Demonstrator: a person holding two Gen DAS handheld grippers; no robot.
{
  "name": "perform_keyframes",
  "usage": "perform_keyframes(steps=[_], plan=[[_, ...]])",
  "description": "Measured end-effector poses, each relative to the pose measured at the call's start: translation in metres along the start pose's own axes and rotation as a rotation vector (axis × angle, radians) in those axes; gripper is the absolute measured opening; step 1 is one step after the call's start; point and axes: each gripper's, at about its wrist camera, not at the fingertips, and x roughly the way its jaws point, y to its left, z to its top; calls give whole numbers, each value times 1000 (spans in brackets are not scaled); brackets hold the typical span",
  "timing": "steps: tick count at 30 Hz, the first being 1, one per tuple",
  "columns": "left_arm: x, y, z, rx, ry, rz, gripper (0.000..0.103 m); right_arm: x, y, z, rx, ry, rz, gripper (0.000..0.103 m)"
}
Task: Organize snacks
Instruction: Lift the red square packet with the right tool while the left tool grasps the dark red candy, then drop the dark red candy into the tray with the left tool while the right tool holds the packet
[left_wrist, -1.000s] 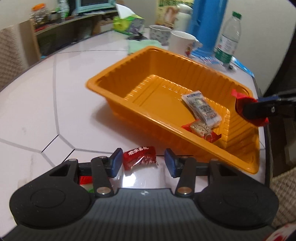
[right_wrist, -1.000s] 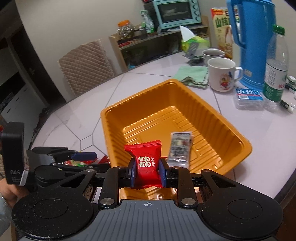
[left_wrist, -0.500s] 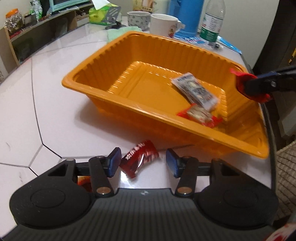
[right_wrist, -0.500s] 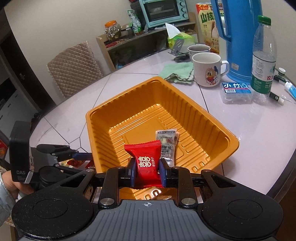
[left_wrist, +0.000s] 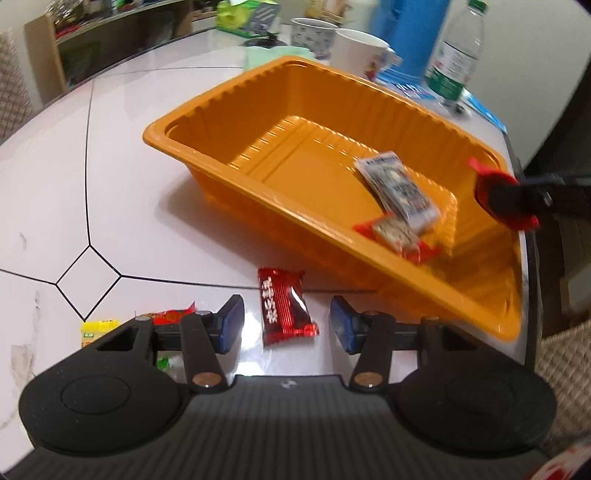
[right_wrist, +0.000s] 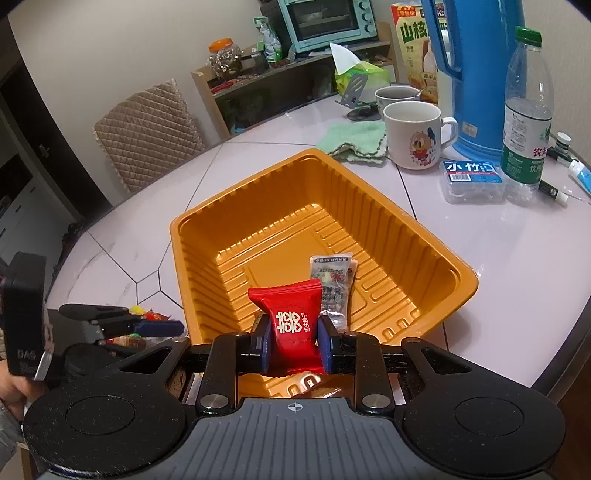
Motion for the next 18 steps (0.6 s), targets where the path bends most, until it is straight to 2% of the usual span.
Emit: perform_keyframes(steps=[7,9,14,18], plan=[[4,3,5,-55,-8,47,33,-4,-3,-1,10,-8,-6,26],[2,4,4,-60,-10,59,23,-5,-3,-1,11,-9,-7,26],[-3,5,-3,-68,-11,72,22,-7,-3,-2,10,-12,-7,26],[-13,8,-10,-119,-21,85,21,-10,-3,-3,8,-18,-4,26]])
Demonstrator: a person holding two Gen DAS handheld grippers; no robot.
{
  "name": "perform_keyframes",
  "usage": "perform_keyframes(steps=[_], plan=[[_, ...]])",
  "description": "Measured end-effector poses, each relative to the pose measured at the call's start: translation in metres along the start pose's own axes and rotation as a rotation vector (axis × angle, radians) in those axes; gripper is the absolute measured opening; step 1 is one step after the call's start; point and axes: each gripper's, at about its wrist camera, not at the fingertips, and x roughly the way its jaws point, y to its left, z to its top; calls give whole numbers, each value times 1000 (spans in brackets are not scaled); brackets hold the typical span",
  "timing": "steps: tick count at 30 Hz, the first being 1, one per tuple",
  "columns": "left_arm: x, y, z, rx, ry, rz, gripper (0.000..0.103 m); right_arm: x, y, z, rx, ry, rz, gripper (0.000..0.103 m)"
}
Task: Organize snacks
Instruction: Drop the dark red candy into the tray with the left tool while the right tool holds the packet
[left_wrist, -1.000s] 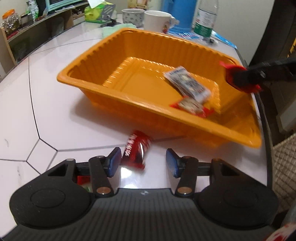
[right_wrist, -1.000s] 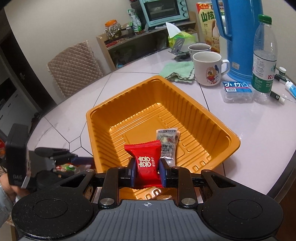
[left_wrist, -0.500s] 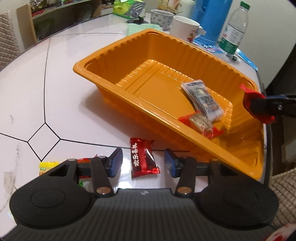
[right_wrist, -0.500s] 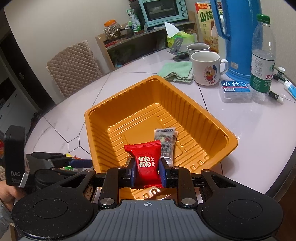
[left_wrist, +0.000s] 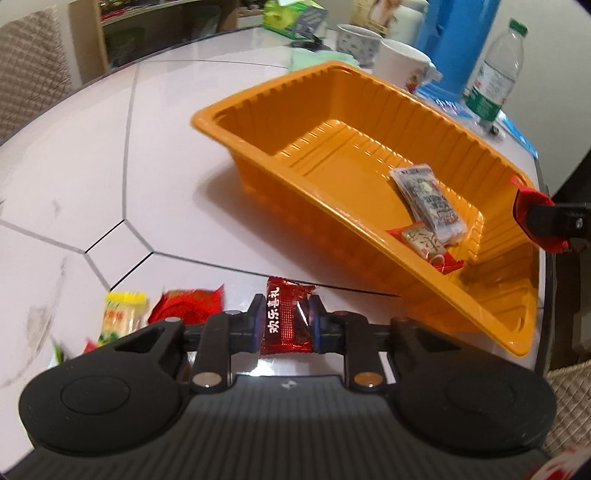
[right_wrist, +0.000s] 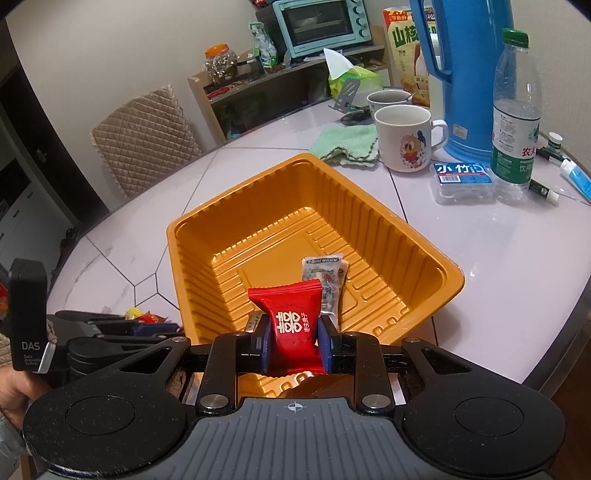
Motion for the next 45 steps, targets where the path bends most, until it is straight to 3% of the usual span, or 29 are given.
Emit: perform_keyframes(steps=[7,17,30,45], plan=[[-43,8,0,-94,-78,10,21,-4,-1,0,-1,-13,7,26],[-79,-7,23,-117,-172,9,21,-8,-18,9,13,-46,-5,26],[-48,-44,67,-94,-158,-12,21,2,-39,30,16,-78,-25,26],[-1,-55,86,-75,-84,20,22,22,-53,41,32,-61,-35,26]])
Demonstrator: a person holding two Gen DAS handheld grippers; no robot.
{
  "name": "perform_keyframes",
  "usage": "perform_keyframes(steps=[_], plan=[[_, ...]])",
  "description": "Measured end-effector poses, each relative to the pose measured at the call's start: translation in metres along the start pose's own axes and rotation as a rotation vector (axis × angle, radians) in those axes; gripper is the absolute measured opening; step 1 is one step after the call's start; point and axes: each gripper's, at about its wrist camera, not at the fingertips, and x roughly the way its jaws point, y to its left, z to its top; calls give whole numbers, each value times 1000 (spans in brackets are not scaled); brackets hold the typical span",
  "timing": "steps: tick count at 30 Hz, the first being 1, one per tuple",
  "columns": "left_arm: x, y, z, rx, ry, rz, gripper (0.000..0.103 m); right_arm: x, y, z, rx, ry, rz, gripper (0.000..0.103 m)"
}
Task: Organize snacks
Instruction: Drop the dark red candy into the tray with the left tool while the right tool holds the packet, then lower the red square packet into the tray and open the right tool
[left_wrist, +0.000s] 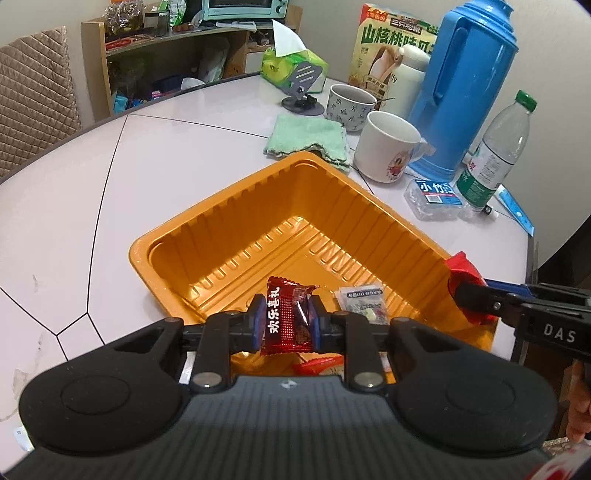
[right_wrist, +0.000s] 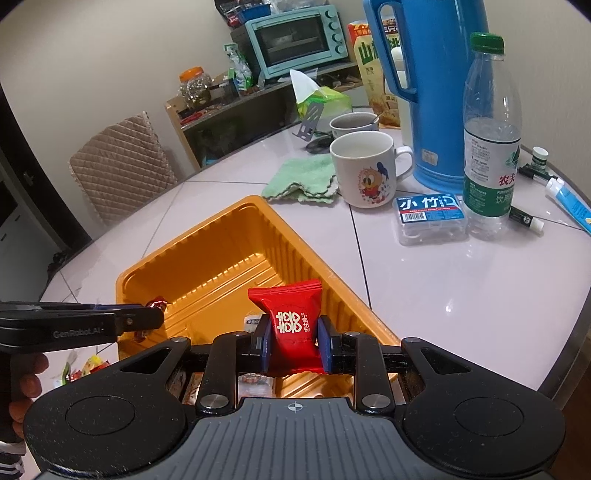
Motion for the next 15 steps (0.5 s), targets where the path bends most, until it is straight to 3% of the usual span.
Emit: perform_keyframes(steps=[15], plan=[[12,5,6,-15,12,8,25,6,-4,4,9,9,0,26]])
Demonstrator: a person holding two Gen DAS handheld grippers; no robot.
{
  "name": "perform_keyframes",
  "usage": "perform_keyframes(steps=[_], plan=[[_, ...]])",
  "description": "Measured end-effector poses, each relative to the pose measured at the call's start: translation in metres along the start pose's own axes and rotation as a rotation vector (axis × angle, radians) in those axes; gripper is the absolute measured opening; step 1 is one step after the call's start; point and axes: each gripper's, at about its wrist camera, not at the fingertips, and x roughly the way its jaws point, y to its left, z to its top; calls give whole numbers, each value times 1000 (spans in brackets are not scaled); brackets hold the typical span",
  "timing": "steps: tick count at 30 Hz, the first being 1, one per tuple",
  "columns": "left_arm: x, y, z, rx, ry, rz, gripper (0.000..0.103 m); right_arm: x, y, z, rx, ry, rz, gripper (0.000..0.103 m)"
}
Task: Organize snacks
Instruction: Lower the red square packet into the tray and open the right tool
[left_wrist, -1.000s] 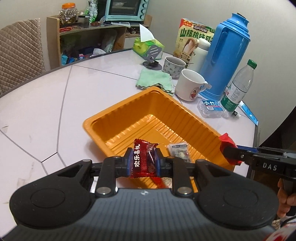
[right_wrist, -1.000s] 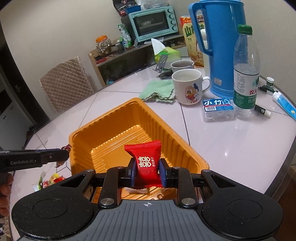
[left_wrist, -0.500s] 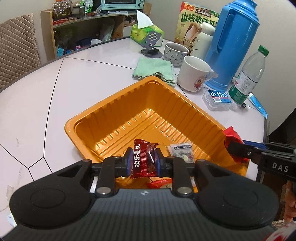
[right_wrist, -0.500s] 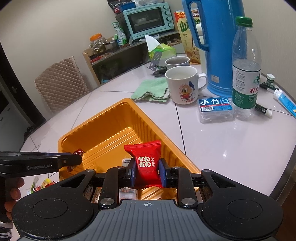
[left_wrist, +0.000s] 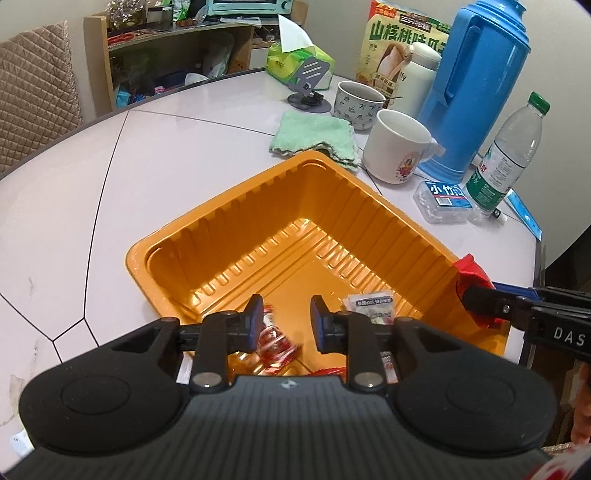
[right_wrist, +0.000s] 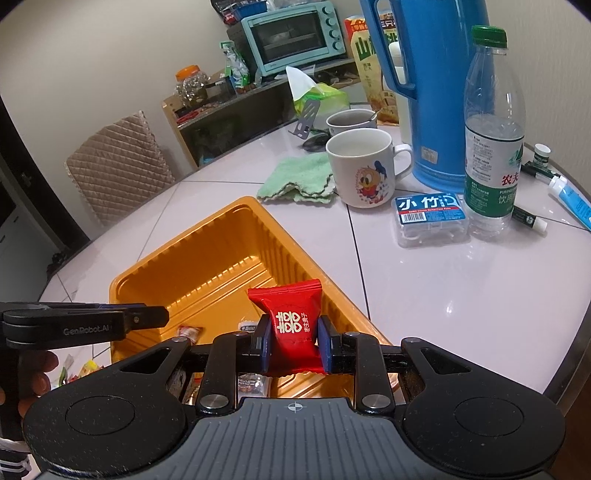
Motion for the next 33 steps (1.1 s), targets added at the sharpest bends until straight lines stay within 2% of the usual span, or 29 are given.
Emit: perform_keyframes(steps=[17,23,25,27,29,33], plan=[[-15,7,-4,-27,-23,5,33,7,4,4,-6,-13,13,26],[-21,8,-6,-37,-28,4,41,9,5,6,4,0,13,28],[-23,8,-6,-38,-30,5,45,9,4,6,5,-4,11,32],[-25,7,-8,-37,-34,5,46,7,5,6,5,-16,8,49],[-26,6,-8,-38,-35,5,46,3,5,6,3,-38,3,57],[-32,5,-12,-41,-38,6,49,0,6,7,5,-42,7,59]])
